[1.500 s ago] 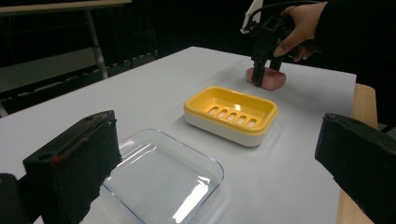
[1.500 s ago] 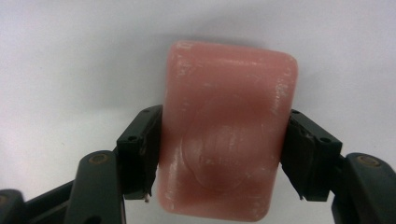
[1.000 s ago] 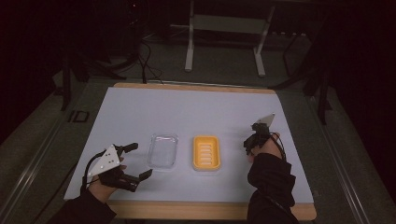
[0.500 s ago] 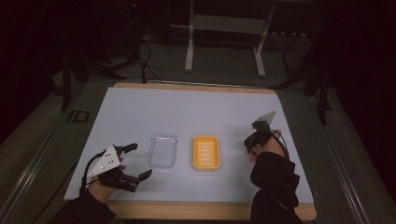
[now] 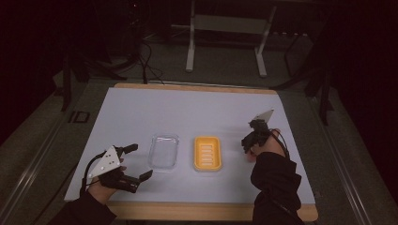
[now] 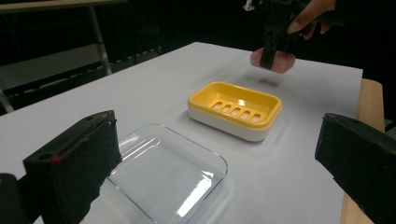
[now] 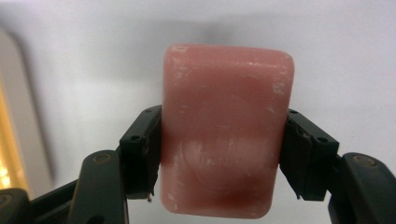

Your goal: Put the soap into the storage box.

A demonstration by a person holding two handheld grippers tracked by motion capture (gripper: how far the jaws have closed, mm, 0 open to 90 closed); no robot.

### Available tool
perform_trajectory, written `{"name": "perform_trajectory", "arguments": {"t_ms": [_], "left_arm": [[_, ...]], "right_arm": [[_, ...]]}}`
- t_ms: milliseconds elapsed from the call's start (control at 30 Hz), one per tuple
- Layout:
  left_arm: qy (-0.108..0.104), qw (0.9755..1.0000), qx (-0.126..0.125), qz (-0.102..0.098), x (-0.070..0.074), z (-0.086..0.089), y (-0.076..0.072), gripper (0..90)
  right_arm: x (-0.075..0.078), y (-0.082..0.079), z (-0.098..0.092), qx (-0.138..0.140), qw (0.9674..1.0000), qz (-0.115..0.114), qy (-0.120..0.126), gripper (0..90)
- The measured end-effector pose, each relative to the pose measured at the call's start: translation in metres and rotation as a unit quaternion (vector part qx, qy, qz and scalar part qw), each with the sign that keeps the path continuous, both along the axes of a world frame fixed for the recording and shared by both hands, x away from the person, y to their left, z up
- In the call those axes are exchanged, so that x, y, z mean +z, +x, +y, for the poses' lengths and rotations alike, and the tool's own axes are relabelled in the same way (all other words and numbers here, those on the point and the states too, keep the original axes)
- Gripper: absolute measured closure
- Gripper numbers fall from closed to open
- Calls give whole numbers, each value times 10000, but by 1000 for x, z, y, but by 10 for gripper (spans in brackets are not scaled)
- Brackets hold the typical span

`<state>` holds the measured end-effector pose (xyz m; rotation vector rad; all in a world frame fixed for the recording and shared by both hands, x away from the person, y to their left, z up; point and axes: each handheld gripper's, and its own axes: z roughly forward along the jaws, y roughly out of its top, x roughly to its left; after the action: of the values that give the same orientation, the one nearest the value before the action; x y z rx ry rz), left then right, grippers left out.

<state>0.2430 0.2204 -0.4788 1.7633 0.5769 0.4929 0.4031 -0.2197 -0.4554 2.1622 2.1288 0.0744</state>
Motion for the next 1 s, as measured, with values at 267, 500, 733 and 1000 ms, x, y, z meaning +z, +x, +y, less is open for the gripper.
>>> {"name": "perform_trajectory", "arguments": {"t_ms": [267,500,733,1000], "left_arm": [[-11,10000,18,-16,0,1,-1,3],[-33,10000,44,-28,1,1,-1,3],[-18,10000,57,-39,1,1,-1,3],[-16,10000,37,-55,1,1,-2,3]], "right_arm": [[16,-2,13,155,9999,-31,35,371],[29,-7,34,353,9992,-151,115,370],[34,-7,69,643,9978,-134,64,371],[33,-8,100,836,9964,-108,55,371]]}}
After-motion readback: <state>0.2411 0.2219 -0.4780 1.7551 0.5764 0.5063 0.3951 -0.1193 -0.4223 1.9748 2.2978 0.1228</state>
